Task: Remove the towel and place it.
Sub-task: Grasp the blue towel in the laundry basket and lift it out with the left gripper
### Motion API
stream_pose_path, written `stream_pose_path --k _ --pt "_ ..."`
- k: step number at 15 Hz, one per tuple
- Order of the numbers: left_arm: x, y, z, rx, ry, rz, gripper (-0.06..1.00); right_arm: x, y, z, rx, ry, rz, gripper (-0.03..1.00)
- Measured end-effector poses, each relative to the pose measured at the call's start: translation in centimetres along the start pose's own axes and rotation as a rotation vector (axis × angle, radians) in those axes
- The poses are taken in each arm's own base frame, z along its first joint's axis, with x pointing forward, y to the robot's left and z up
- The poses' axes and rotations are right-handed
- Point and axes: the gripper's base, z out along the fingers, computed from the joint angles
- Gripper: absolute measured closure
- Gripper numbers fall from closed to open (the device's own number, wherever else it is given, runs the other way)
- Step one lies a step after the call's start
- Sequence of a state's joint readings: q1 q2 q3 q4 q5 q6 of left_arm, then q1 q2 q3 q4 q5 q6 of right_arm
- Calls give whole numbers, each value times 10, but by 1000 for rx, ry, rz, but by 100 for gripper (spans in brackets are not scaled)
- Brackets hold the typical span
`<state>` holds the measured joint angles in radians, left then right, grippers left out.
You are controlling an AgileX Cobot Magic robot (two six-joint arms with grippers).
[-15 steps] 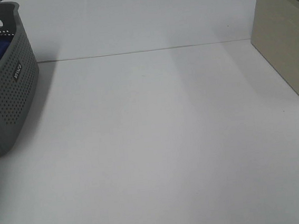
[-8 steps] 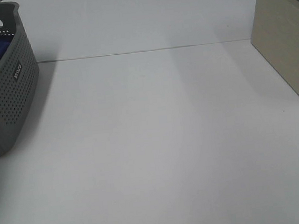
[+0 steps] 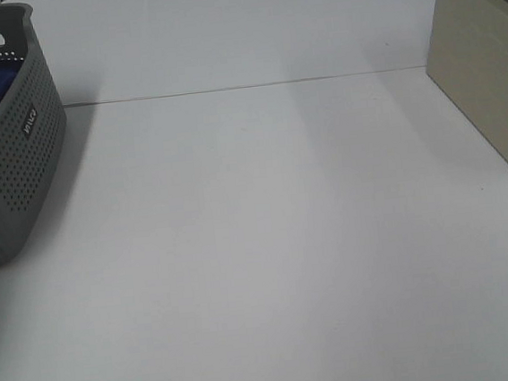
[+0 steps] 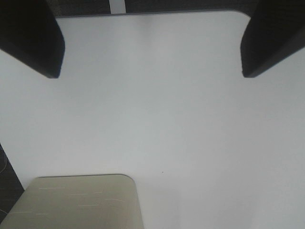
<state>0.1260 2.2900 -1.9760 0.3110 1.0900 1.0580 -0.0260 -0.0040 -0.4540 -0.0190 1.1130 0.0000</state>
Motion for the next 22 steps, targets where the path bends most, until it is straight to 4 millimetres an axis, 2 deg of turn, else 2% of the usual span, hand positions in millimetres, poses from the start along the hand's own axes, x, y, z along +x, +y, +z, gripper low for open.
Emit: stream_pose_path --k 2,4,7,8,12,13,15,22 --pt "2 0 -3 5 8 0 94 0 0 0 0 0 0 0" --pt "-1 1 -22 -31 -3 3 94 0 0 0 0 0 0 0" --pt "-3 3 -82 -143 -53 -1 94 0 0 0 0 0 0 0" --pt "-3 3 -92 -162 -64 -7 94 0 0 0 0 0 0 0" --pt "7 0 -158 -312 -86 -105 94 0 0 0 0 0 0 0" --pt "8 -6 -187 -383 -97 -128 94 0 0 0 0 0 0 0" --pt "5 -15 -218 -445 -127 -115 94 0 0 0 0 0 0 0" --pt "9 -42 -292 -612 -206 -94 94 0 0 0 0 0 0 0"
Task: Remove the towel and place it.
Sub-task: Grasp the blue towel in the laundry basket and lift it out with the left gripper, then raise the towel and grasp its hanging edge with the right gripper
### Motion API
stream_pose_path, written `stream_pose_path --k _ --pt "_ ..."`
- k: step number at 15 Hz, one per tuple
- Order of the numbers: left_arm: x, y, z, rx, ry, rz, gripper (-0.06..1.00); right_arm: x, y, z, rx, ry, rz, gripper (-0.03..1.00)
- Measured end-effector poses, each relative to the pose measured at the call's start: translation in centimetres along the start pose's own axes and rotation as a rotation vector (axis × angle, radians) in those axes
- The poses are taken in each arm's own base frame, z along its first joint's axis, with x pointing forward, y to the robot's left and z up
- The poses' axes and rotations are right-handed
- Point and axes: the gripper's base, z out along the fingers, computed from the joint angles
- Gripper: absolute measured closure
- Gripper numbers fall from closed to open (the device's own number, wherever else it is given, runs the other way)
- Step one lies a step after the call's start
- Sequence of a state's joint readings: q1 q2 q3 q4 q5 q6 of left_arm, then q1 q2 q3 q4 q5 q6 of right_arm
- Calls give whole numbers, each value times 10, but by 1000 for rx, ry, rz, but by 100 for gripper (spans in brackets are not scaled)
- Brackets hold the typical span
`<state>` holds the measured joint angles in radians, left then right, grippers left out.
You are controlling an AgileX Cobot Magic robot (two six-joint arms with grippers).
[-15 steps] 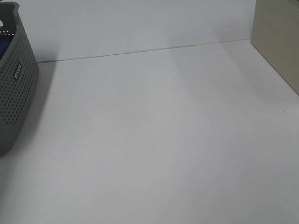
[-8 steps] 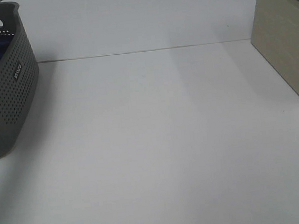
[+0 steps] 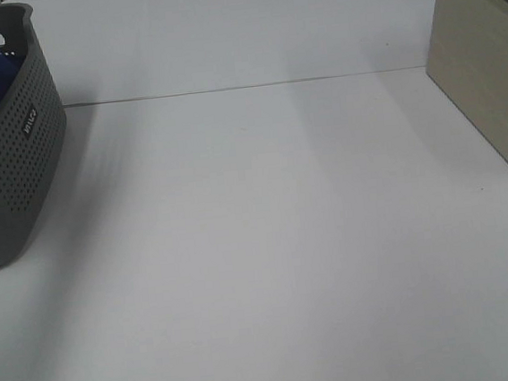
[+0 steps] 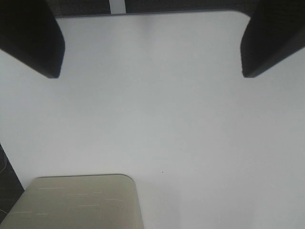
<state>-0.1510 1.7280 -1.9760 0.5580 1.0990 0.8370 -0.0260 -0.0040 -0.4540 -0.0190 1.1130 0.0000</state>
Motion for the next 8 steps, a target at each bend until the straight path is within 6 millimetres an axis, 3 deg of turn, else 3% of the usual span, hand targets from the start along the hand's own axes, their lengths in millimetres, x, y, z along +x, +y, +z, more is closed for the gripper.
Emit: stream_pose_path --k 5,8 --pt "-11 5 -64 -127 -91 41 94 0 2 0 -27 -4 -42 0" --pt "-25 4 -90 -221 -135 54 94 -18 13 1 -138 -71 -138 0"
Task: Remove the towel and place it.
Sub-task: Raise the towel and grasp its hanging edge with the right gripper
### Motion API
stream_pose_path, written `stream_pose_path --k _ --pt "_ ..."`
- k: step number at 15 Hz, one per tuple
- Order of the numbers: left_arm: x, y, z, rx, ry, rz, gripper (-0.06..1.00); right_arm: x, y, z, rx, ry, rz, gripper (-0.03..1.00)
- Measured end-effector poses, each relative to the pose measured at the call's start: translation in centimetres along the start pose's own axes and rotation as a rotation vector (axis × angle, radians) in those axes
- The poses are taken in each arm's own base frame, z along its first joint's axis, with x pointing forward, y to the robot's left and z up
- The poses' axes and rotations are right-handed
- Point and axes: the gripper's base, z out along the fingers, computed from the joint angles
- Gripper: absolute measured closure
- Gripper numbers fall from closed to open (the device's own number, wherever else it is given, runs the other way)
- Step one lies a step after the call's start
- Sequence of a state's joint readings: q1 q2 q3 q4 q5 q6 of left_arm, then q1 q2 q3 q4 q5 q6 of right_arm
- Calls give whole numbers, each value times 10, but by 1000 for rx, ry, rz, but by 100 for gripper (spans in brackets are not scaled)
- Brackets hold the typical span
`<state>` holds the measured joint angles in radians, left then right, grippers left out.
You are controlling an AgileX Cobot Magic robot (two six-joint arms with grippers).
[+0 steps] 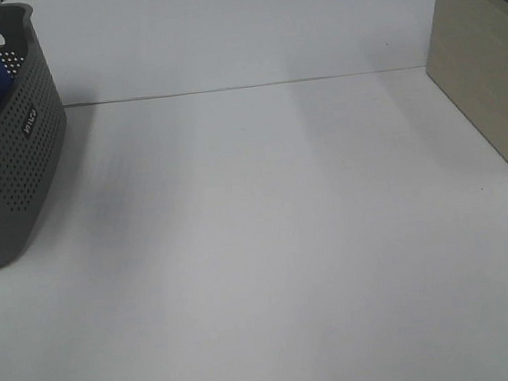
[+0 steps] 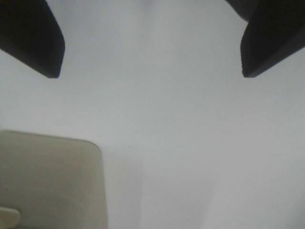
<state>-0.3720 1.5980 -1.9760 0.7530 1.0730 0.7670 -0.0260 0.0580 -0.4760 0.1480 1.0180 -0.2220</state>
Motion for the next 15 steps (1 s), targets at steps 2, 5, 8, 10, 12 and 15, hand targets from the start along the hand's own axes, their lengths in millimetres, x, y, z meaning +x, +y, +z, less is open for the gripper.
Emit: stream_pose_path --k 2,5,8,10,12,15 --pt "-14 -3 -10 -23 -29 21 94 -14 4 11 -79 -24 -28 0" --pt "-45 -10 -32 -65 -141 75 94 -39 12 38 -250 -50 -84 0" --pt "-82 -19 -64 -114 -332 114 94 -66 20 86 -456 -120 -244 0" --pt "-93 -22 -76 -131 -402 123 94 -72 21 110 -524 -134 -238 0" --pt "-106 -26 -90 -146 -479 133 94 -78 22 140 -598 -163 -192 0" --pt "-116 -29 -101 -151 -564 114 94 -90 25 180 -738 -223 -150 0"
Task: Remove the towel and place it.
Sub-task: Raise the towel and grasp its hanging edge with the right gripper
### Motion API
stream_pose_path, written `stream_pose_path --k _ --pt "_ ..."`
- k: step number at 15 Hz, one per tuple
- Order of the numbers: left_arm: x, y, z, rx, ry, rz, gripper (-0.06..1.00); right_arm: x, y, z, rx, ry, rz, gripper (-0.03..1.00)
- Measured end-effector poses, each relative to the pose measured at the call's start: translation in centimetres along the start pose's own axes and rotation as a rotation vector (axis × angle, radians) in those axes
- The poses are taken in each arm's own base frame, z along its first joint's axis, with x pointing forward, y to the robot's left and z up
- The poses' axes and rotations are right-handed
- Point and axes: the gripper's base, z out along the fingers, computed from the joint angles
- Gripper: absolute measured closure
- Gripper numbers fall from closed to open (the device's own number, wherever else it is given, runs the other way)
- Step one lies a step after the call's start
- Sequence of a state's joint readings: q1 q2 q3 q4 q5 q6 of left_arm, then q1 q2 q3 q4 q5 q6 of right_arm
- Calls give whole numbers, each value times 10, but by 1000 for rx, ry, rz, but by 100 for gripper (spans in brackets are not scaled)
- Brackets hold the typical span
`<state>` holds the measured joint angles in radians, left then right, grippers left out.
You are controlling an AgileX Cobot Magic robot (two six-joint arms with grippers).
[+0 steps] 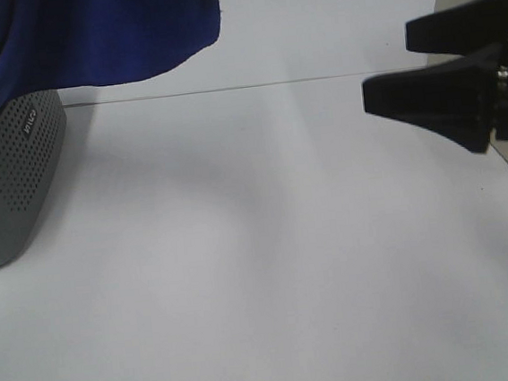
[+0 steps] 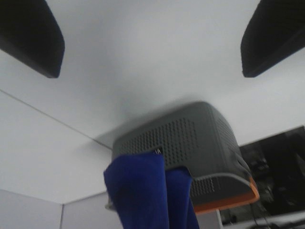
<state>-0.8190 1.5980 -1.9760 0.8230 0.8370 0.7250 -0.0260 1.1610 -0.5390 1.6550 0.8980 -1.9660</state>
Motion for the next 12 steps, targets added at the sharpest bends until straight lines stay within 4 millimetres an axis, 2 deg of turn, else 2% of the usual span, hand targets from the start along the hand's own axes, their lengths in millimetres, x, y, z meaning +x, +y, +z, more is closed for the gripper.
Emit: stream_pose_path --k 1,2,5,7,10,12 --pt "-3 0 1 -10 -26 -17 94 -3 -11 12 -59 -39 20 0" --pt "-7 -2 5 -8 -48 -26 94 -4 -32 36 -175 -72 59 0" --pt "-13 -9 12 18 -72 -42 94 -2 -62 65 -258 -97 96 1" --pt "-15 -11 15 21 -81 -44 94 -7 -68 79 -285 -102 82 1" --pt "-19 -18 21 44 -84 -46 94 -27 -59 113 -350 -81 3 2" --pt "-20 -19 22 53 -89 -53 94 -38 -57 127 -365 -74 -32 2"
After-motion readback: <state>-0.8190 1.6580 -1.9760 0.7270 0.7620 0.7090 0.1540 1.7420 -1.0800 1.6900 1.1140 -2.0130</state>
